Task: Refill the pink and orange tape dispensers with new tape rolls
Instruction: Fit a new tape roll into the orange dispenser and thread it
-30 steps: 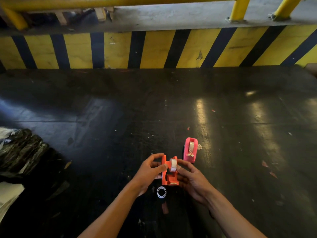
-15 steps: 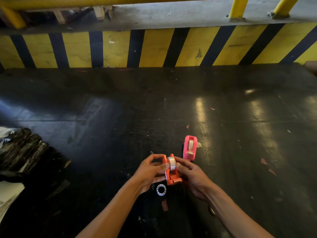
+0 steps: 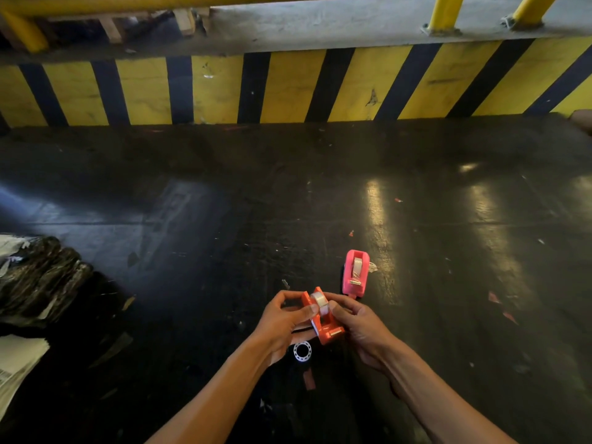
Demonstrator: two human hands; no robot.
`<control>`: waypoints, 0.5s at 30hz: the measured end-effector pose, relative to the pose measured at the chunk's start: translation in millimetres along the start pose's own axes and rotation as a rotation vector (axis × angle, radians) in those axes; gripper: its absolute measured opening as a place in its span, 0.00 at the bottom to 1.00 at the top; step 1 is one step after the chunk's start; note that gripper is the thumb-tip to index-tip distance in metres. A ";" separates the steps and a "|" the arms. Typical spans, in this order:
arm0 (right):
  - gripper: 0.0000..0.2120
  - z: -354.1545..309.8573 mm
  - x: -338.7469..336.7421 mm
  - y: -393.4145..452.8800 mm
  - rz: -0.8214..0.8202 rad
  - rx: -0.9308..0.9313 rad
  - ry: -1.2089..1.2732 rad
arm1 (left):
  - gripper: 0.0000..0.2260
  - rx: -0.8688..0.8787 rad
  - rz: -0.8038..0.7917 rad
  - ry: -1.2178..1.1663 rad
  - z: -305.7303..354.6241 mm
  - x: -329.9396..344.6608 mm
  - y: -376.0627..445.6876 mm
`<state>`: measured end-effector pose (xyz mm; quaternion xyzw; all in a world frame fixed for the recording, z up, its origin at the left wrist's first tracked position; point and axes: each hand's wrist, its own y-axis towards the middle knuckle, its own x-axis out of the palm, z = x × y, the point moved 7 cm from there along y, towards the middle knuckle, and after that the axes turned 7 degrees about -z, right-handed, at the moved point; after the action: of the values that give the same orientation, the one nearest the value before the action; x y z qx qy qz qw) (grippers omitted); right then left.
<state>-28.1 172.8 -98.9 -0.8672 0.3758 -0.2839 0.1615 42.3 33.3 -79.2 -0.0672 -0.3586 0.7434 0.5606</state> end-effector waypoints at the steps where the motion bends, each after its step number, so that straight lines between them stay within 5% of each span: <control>1: 0.14 0.3 -2.3 1.1 0.012 0.014 -0.037 | 0.31 0.009 0.001 -0.005 -2.8 2.7 1.1; 8: 0.22 -2.7 -2.7 -8.0 -0.134 0.041 -0.104 | 0.25 0.045 0.004 0.034 -9.3 5.0 15.3; 15: 0.23 -7.8 -12.0 5.3 -0.180 0.056 -0.369 | 0.34 0.215 -0.154 0.830 10.4 -0.6 20.4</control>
<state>-42.5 177.7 -99.8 -0.9297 0.2530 -0.1439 0.2257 21.3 25.7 -84.1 -0.2745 -0.0273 0.6426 0.7148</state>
